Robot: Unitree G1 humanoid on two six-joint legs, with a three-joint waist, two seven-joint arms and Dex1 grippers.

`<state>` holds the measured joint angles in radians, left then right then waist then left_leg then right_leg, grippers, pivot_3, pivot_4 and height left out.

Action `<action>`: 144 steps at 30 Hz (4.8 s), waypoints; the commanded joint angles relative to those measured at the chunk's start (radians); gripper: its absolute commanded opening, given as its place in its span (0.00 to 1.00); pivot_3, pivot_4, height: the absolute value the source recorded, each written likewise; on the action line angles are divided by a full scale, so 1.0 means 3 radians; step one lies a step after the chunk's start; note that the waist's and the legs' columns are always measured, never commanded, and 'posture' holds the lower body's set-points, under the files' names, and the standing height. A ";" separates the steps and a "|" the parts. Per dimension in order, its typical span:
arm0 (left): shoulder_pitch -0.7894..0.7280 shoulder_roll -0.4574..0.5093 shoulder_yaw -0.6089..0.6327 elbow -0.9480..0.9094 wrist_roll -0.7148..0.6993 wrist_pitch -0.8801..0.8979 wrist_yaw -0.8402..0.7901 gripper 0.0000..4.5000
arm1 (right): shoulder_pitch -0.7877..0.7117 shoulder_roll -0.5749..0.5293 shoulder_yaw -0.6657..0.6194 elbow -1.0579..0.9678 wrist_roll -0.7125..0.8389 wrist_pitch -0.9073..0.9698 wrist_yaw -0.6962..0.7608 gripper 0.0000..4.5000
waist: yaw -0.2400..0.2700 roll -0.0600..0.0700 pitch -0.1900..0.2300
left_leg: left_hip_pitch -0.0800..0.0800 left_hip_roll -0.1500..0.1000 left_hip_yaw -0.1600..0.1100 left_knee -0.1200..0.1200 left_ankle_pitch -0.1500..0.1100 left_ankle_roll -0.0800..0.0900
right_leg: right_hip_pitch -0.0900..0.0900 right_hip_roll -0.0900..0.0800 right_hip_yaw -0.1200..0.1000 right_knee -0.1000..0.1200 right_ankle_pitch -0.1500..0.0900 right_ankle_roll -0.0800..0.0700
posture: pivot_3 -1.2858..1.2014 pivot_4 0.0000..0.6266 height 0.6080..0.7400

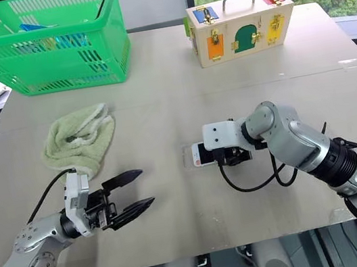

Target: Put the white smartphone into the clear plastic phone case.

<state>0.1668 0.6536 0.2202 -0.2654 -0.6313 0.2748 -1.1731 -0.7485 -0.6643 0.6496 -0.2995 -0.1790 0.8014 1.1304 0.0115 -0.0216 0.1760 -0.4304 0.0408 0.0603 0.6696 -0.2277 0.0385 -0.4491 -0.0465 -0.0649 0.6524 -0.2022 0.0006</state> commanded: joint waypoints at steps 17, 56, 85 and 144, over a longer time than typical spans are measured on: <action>-0.0071 0.0009 -0.0048 0.0002 -0.0006 -0.0108 -0.0047 1.00 | 0.0094 0.0131 -0.0798 -0.0092 0.0671 0.0222 -0.0033 0.99 | -0.0070 0.0001 0.0002 | -0.0004 0.0000 0.0000 -0.0001 0.0000 0.0000 | -0.0001 -0.0003 -0.0006 -0.0001 0.0000 0.0000 | 0.52 0.24 1.00; -0.1097 0.0046 -0.0812 0.0884 0.0748 -0.0091 0.0058 0.02 | 0.1016 -0.0118 -0.1747 -0.0927 0.1459 0.0685 -0.0993 0.00 | 0.0004 0.0006 0.0001 | -0.0005 -0.0001 0.0005 -0.0008 0.0000 0.0000 | 0.0000 -0.0005 -0.0009 -0.0008 0.0000 0.0002 | 0.52 0.24 1.00; -0.1801 -0.0307 -0.1327 0.0906 0.1253 0.0240 0.0164 0.02 | 0.0596 -0.0036 -0.0702 -0.0526 0.1253 0.0628 -0.1039 0.00 | 0.0009 0.0006 -0.0002 | -0.0001 -0.0003 0.0005 0.0001 0.0002 0.0003 | 0.0007 0.0006 -0.0009 0.0000 0.0002 0.0005 | 0.52 0.24 1.00; -0.1607 -0.0561 -0.1554 0.1076 0.1290 0.0439 0.0698 0.02 | 0.0795 0.0225 -0.1259 0.0660 0.1574 0.0307 -0.0718 0.00 | 0.0002 -0.0008 -0.0148 | 0.0065 0.0005 -0.0001 -0.0005 -0.0010 -0.0016 | 0.0064 -0.0026 -0.0022 -0.0007 -0.0002 0.0000 | 0.52 0.24 1.00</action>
<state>-0.3377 0.4759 -0.2348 0.0180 -0.2732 0.4144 -0.9605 -0.5447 -0.5740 0.2971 -0.0481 0.2476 0.8539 0.8851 0.0119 -0.0239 0.1315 -0.4113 0.0424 0.0599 0.6679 -0.2308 0.0337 -0.4305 -0.0545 -0.0714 0.6503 -0.2026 0.0006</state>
